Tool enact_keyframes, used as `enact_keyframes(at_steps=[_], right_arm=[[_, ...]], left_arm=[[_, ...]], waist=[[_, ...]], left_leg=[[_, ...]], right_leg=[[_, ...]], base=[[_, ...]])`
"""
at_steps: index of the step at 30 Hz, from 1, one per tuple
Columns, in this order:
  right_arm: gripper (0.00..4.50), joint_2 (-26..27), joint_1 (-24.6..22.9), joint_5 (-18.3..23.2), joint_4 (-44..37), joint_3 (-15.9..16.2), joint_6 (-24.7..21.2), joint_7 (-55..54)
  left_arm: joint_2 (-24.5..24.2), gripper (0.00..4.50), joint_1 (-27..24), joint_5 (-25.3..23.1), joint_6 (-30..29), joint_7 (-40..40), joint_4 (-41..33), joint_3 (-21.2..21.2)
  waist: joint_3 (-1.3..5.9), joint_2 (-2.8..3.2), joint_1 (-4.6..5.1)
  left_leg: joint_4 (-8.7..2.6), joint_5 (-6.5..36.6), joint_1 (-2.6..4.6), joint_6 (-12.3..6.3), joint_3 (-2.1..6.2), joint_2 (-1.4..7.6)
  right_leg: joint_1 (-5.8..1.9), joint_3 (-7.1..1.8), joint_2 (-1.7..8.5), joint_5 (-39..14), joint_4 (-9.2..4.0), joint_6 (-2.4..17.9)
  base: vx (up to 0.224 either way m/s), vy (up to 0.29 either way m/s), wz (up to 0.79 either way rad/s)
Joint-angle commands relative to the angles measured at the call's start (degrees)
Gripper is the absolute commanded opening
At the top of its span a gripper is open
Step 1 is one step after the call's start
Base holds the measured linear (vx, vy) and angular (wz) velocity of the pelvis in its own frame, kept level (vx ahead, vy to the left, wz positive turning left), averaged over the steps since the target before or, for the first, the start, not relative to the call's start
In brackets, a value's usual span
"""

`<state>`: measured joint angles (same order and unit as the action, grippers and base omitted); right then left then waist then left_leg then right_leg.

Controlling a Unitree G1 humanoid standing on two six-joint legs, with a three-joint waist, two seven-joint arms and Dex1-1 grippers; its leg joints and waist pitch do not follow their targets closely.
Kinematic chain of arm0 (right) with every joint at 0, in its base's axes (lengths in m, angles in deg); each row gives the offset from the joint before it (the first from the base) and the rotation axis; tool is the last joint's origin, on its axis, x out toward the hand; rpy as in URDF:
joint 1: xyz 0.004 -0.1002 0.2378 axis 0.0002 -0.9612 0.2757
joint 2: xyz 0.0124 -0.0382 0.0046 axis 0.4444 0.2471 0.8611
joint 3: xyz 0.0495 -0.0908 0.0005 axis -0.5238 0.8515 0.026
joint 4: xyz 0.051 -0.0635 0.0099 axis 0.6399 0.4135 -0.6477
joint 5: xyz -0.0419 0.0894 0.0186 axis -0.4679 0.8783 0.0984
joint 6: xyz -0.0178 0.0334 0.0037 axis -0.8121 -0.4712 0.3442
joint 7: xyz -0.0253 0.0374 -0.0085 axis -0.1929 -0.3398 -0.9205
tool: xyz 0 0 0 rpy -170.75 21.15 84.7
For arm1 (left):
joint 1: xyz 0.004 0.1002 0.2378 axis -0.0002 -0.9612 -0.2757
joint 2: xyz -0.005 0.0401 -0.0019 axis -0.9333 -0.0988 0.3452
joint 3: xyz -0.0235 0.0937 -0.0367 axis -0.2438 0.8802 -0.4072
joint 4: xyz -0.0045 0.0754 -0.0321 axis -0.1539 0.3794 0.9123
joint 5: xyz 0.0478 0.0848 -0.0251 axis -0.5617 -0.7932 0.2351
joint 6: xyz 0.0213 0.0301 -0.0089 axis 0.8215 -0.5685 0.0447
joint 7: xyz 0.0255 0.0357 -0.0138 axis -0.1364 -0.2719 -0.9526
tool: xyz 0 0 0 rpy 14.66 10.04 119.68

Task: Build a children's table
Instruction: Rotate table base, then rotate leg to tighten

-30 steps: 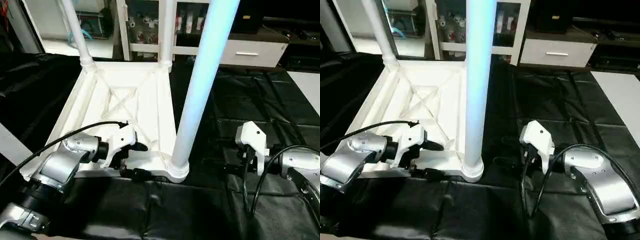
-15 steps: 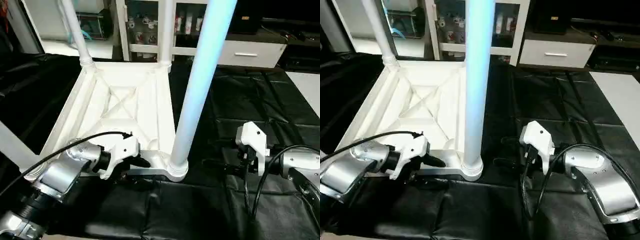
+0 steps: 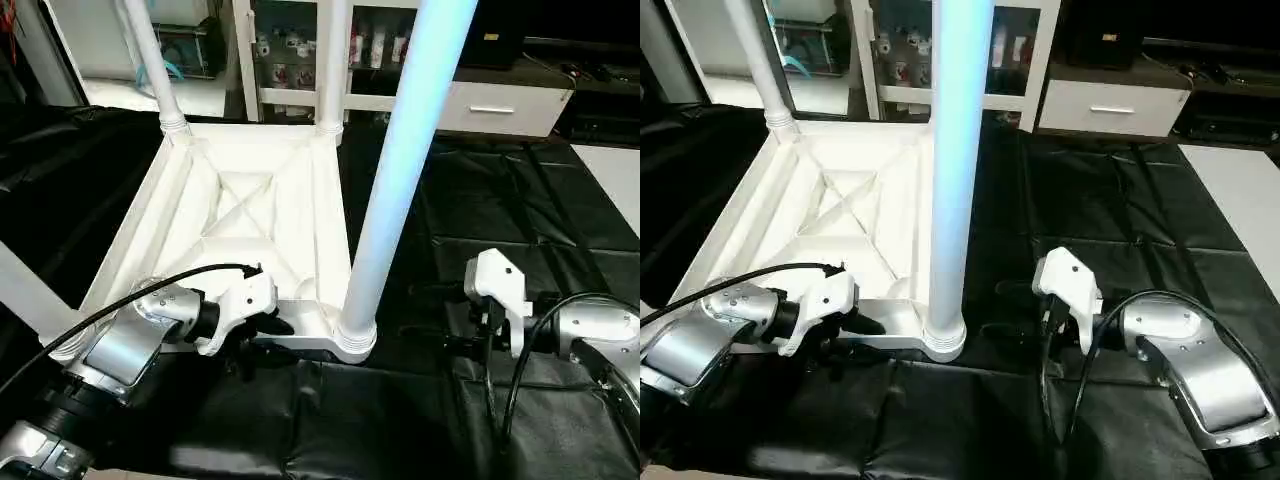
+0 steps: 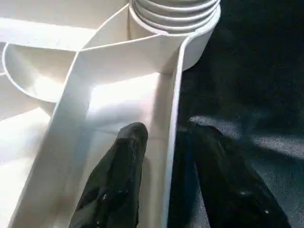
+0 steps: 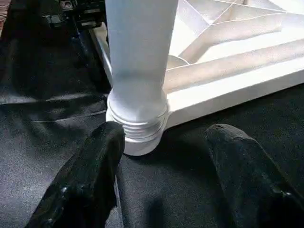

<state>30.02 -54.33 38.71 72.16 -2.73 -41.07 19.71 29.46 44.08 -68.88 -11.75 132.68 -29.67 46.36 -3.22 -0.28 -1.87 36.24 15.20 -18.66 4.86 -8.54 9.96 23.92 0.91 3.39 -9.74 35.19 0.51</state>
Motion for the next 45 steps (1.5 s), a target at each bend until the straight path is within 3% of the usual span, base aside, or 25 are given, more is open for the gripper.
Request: enact_keyframes(at_steps=[1, 8, 18, 23, 27, 28, 29, 31, 32, 39, 45], right_arm=[[3.09, -0.3, 0.9, 0.2, -0.8, -0.2, -0.3, 0.4], [3.09, 0.2, -0.1, 0.5, -2.0, -0.2, -0.5, -0.5], [3.09, 0.7, -0.3, 0.5, -1.6, -0.7, 0.0, -1.3], [3.09, 2.9, 0.8, -0.4, 0.5, -0.9, 0.5, -4.2], [3.09, 4.4, 1.4, -1.2, 2.7, -0.6, 0.7, -5.8], [3.09, 4.6, 1.5, -1.2, 3.2, 0.0, 0.9, -5.3], [3.09, 4.7, 1.7, -1.3, 3.4, 0.5, 1.2, -5.0], [3.09, 5.3, 2.4, -1.7, 4.2, 1.9, 1.9, -4.1], [3.09, 5.3, 2.9, -2.4, 4.8, 2.9, 2.6, -3.4], [3.09, 6.8, 6.3, -5.7, 10.0, 6.3, 6.1, -2.0], [3.09, 9.8, 10.1, -8.4, 16.1, 8.8, 9.3, -3.1]], left_arm=[[0.1, 1.50, 1.0, -1.0, 0.7, 0.2, 1.4, 1.1], [0.2, 0.88, 1.8, -2.9, 2.6, 0.8, 3.9, 2.5], [0.6, 0.04, 1.8, -5.5, 4.6, 0.5, 6.1, 4.5], [1.3, 0.04, 1.8, -7.0, 5.0, -3.0, 7.7, 4.1], [2.5, 0.04, 1.0, -6.3, 3.4, -7.7, 7.7, 0.9], [2.0, 0.04, 0.3, -5.7, 3.0, -7.5, 6.6, 0.2], [1.7, 0.04, -0.2, -5.2, 2.9, -7.0, 5.8, -0.1], [1.6, 0.04, -1.4, -3.6, 3.6, -5.4, 4.3, -0.5], [1.8, 0.04, -1.7, -3.0, 4.0, -5.0, 4.0, -0.6], [2.6, 0.04, -1.4, -3.1, 4.4, -4.5, 4.5, 0.1], [3.2, 0.04, -0.9, -3.8, 4.6, -3.7, 4.5, 0.4]], waist=[[3.28, -0.31, -0.11], [3.33, -0.02, -0.17], [3.15, 0.06, -0.14], [3.23, 0.27, -0.06], [3.14, 0.06, 0.01], [3.12, -0.53, 0.06], [3.15, -0.28, 0.11], [3.17, -0.94, 0.36], [3.12, -0.92, 0.62], [3.20, -0.84, 1.15], [3.34, -0.42, 1.02]], left_leg=[[-4.98, 3.5, -1.05, -3.77, 0.05, 2.04], [-5.00, 3.6, -1.13, -3.53, 0.08, 2.09], [-5.25, 6.3, -0.98, -2.61, 0.13, 2.11], [-5.27, 6.1, -0.96, -2.34, 0.14, 2.08], [-5.35, 7.5, -0.93, -1.96, 0.09, 1.99], [-5.37, 7.7, -1.07, -2.07, 0.08, 2.01], [-5.46, 7.3, -1.42, -2.09, 0.31, 1.98], [-5.44, 7.0, -1.64, -2.41, 0.40, 1.94], [-5.42, 6.8, -1.66, -2.64, 0.37, 1.90], [-5.23, 5.3, -1.47, -3.95, 0.12, 1.92], [-5.23, 4.7, -1.23, -3.80, -0.03, 1.95]], right_leg=[[-3.45, -1.99, 3.47, -14.1, -3.79, 12.8], [-3.67, -2.01, 3.48, -11.8, -3.70, 13.8], [-3.49, -2.10, 3.54, -17.1, -4.25, 12.3], [-3.32, -2.05, 3.49, -17.0, -4.22, 12.1], [-3.35, -2.03, 3.47, -19.4, -4.53, 11.6], [-3.38, -2.02, 3.53, -20.4, -4.61, 11.2], [-3.61, -2.00, 3.68, -20.9, -4.41, 10.7], [-3.63, -1.92, 3.70, -21.8, -4.47, 9.8], [-3.50, -1.97, 3.68, -21.9, -4.50, 9.7], [-3.17, -1.95, 3.66, -19.0, -4.33, 11.7], [-3.16, -1.97, 3.62, -16.9, -4.12, 12.8]], base=[[0.000, 0.000, 0.00], [0.000, 0.000, 0.00], [0.000, 0.000, 0.00], [0.000, 0.000, 0.00], [0.000, 0.000, 0.00], [0.000, 0.000, 0.00], [0.000, 0.000, 0.00], [0.000, 0.000, 0.00], [0.000, 0.000, 0.00], [0.000, 0.000, 0.00], [0.000, 0.000, 0.00]])
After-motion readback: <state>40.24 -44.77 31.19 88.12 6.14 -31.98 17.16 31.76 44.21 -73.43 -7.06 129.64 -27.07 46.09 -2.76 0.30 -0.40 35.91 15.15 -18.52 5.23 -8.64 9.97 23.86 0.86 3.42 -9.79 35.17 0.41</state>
